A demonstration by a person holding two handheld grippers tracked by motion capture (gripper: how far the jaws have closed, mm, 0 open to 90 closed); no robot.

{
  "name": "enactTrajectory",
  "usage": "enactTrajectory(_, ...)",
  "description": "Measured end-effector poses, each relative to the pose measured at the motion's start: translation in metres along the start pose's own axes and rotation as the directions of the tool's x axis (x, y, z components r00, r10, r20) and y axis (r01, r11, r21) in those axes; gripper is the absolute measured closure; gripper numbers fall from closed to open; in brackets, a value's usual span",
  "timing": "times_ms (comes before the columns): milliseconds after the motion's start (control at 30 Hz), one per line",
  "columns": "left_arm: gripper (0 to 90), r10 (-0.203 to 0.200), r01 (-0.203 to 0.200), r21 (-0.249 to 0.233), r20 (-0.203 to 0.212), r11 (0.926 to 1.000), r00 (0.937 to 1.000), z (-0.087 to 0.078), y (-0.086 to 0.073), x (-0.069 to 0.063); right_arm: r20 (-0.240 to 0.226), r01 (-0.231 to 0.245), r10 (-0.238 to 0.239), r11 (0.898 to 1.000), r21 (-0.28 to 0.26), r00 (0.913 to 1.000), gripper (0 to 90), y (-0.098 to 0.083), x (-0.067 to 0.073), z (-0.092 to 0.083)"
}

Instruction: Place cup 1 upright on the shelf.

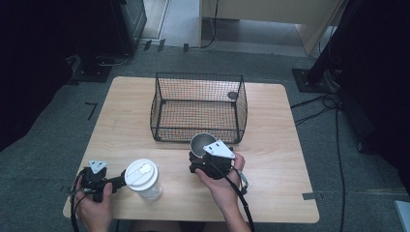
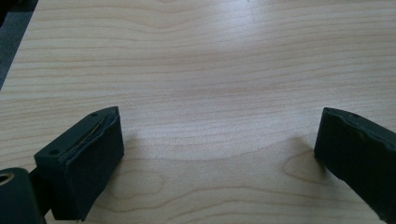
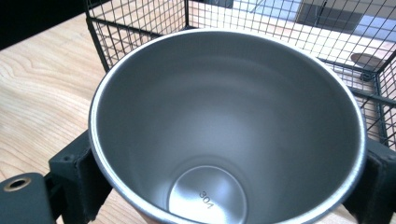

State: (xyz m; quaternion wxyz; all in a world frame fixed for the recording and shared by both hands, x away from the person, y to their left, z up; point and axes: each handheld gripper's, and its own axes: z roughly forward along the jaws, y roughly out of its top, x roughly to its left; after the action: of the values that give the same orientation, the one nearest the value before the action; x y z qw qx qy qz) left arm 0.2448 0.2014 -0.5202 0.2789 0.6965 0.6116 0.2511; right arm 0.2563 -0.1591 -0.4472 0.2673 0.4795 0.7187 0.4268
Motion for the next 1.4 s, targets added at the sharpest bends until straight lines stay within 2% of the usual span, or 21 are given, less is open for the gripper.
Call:
enactTrajectory(433, 2.1, -0.002, 0.002, -0.001, 0.0, 1.0, 1.0, 0.0, 0.0, 0.0, -0.007, 0.013, -0.014, 0.998, -0.068, 0.9999, 7.4, 0.012, 0.0, -0.017)
enactTrajectory(867, 2.1, -0.001, 0.001, 0.001, 0.0, 1.0, 1.0, 0.0, 0.0, 0.0, -0.012, 0.029, -0.031, 0.988, -0.151, 0.9994, 7.3, 0.035, 0.003, -0.035)
enactTrajectory(1400, 2.1, 0.0, 0.0, 0.0, 0.001, 1.0, 1.0, 0.001, 0.001, 0.0, 0.057, 0.061, -0.048, 0.965, -0.256, 0.9972, 7.3, 0.072, -0.007, -0.043)
